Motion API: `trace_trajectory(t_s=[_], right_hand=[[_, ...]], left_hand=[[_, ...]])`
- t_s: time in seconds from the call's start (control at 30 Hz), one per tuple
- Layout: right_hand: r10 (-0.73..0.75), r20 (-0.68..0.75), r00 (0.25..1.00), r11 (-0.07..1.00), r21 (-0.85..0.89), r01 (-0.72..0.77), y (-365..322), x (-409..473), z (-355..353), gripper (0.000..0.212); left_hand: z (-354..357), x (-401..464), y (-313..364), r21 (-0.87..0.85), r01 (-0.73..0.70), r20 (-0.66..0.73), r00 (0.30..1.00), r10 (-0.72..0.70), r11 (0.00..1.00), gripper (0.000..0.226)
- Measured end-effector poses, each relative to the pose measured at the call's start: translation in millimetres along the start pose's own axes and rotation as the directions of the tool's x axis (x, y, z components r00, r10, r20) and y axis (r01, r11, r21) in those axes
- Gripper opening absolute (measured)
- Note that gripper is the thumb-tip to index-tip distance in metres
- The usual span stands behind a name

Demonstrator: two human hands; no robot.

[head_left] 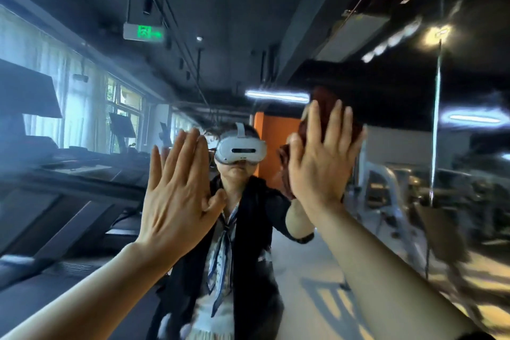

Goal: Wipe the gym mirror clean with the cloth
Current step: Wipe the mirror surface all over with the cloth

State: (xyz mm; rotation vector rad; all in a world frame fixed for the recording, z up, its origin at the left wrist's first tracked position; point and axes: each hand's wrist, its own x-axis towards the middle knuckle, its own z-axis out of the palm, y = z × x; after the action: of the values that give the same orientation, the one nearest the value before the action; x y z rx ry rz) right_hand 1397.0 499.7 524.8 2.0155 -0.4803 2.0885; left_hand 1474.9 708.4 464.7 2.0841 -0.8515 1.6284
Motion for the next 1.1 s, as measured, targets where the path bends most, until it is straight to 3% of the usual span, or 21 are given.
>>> trace_trajectory(t_s=[0.13,0.27,0.37,0.6,0.93,1.1], right_hand=[[-0.194,0.066,0.979,0.981,0.036,0.192,-79,-5,7,0.06],[-0.408,0.152,0.9,0.913,0.085,0.4,-155,-24,13,0.06],[-0.452,0.173,0.875,0.892,0.081,0.445,-168,-29,14,0.061],[-0.563,0.146,0.814,0.827,0.111,0.552,-119,-25,10,0.061],[-0.404,0.095,0.91,0.915,0.044,0.402,17,-32,-6,0.06],[-0.256,0.08,0.963,0.966,-0.009,0.257,98,-54,-14,0.06]], left_hand=[[-3,-16,-27,0.027,0.029,-0.021,0.999,-0.029,0.999,0.091],[-4,-38,-52,0.005,0.113,-0.028,0.993,-0.113,0.994,0.095],[-1,-51,-60,-0.002,0.163,-0.033,0.986,-0.163,0.987,0.1],[7,-49,-15,-0.092,0.118,-0.066,0.99,-0.124,0.989,0.093],[29,-59,62,-0.115,0.018,-0.02,1.0,-0.02,0.993,0.089],[32,-68,75,-0.12,0.015,-0.012,1.0,-0.016,0.993,0.086]])
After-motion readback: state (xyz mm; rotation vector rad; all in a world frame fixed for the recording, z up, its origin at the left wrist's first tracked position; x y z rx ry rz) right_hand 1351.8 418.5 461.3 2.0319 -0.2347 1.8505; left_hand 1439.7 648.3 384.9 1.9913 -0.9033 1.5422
